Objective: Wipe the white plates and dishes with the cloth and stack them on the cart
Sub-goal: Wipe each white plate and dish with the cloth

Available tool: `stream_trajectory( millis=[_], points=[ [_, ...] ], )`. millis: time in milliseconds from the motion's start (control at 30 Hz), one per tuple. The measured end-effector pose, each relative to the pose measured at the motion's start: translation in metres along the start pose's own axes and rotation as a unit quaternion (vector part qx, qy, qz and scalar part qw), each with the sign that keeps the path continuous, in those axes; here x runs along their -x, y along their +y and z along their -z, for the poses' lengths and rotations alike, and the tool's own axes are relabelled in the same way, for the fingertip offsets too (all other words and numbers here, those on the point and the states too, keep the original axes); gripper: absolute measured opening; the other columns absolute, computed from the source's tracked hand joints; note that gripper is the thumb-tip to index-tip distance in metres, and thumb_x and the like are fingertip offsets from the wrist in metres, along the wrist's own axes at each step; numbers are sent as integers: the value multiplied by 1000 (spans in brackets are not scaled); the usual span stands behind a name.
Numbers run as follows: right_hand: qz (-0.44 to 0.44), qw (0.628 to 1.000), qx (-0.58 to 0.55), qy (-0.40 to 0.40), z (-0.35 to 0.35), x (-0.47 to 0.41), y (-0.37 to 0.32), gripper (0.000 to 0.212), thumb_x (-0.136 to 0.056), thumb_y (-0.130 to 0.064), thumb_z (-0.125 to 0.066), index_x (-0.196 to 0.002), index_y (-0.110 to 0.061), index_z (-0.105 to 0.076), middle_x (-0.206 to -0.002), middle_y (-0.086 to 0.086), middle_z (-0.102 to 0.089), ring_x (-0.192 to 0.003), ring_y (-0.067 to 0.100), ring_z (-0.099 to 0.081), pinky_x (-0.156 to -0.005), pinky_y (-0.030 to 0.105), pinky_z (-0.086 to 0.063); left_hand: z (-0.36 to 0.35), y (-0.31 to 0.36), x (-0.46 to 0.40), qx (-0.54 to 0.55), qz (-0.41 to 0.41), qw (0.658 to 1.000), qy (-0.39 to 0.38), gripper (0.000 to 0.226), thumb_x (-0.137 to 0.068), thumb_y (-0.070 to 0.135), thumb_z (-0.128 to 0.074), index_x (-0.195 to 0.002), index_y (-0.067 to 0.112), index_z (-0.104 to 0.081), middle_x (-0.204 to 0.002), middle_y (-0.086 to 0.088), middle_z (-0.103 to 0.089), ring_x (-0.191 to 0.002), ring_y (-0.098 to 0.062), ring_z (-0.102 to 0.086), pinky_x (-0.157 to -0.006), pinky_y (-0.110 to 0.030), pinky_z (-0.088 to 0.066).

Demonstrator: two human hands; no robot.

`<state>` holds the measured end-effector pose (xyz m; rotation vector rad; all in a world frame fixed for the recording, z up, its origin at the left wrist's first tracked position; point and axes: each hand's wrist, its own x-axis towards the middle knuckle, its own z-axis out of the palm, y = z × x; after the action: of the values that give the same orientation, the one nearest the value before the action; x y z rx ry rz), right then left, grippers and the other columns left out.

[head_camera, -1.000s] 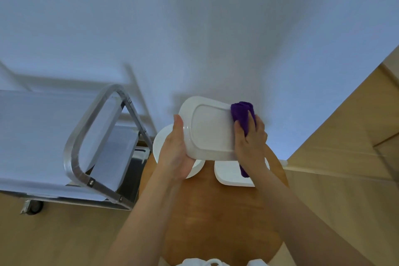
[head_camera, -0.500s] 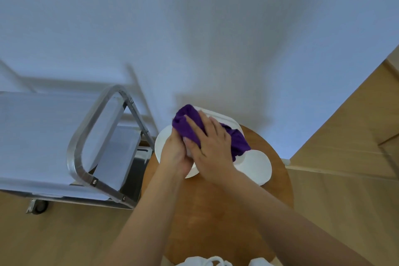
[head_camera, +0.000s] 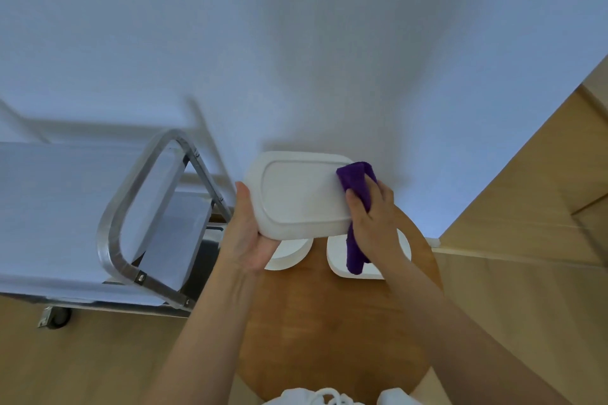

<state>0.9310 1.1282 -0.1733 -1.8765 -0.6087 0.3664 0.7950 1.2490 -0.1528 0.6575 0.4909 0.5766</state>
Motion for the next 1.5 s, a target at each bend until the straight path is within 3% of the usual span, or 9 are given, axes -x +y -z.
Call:
stream_trajectory(
  millis=[233,367,500,667,733,833,1033,1167,1500],
  points=[
    [-131,953,-240,-127,36,-17,-5,41,-79,-19,-72,-115,-32,-56,-98,-10,-68,-78,8,-68,-56,20,-52,21,17,-5,0,64,998,24,59,-90,54,-39,-127,15,-61,-127,-8,-64,-115,-24,-62,-87,-41,-57],
    [-162,926,-316,-125,36,-15,-9,51,-66,-10,-76,-112,-26,-59,-95,-4,-69,-71,12,-69,-52,23,-52,17,11,-11,-37,101,982,152,44,-95,52,-45,-110,17,-68,-111,-7,-72,-93,-22,-71,-66,-36,-59],
    [-36,973,-217,-68,36,-4,-20,53,-73,-2,-74,-108,-38,-57,-97,-20,-64,-79,-4,-63,-61,11,-49,9,0,-12,-229,108,917,308,55,-95,48,-52,-141,19,-42,-142,-9,-46,-119,-25,-50,-96,-45,-44],
    [245,963,72,-84,20,33,-35,61,-71,-10,-79,-123,-28,-53,-107,-13,-63,-96,0,-59,-70,11,-50,-29,1,-3,-110,211,958,163,108,-55,67,-71,-141,11,-35,-124,-21,-58,-99,-38,-66,-68,-47,-57],
    [350,919,160,-89,10,47,-29,65,-64,-14,-85,-122,-15,-55,-101,4,-67,-89,18,-64,-67,27,-57,-36,8,-7,-75,243,955,154,96,-52,60,-77,-125,4,-51,-103,-19,-67,-82,-36,-71,-64,-43,-58],
    [446,863,209,-112,-1,62,-13,74,-61,-28,-85,-122,-13,-45,-98,7,-68,-86,19,-65,-60,17,-52,-36,5,-12,-131,223,950,172,48,-85,38,-67,-117,3,-62,-96,-15,-71,-86,-31,-68,-75,-40,-53],
    [201,972,120,-29,3,50,-1,61,-81,-36,-56,-137,-13,-43,-123,6,-46,-105,14,-47,-74,18,-46,-28,-9,0,-186,186,960,99,45,-95,49,-48,-124,16,-59,-108,-12,-72,-99,-30,-67,-84,-45,-54],
    [81,974,202,62,7,14,-4,49,-97,-40,-39,-139,-15,-35,-131,7,-40,-114,20,-41,-81,25,-41,-23,-20,14,-274,155,949,13,61,-82,61,-50,-135,30,-51,-124,-7,-64,-114,-30,-60,-100,-54,-46],
    [183,962,197,56,-31,7,-19,32,-95,-22,-51,-123,-7,-52,-112,10,-55,-104,25,-49,-81,28,-38,-19,-24,13,-307,87,948,-20,54,-85,62,-45,-134,39,-51,-130,1,-62,-121,-22,-57,-105,-49,-43]
  ],
)
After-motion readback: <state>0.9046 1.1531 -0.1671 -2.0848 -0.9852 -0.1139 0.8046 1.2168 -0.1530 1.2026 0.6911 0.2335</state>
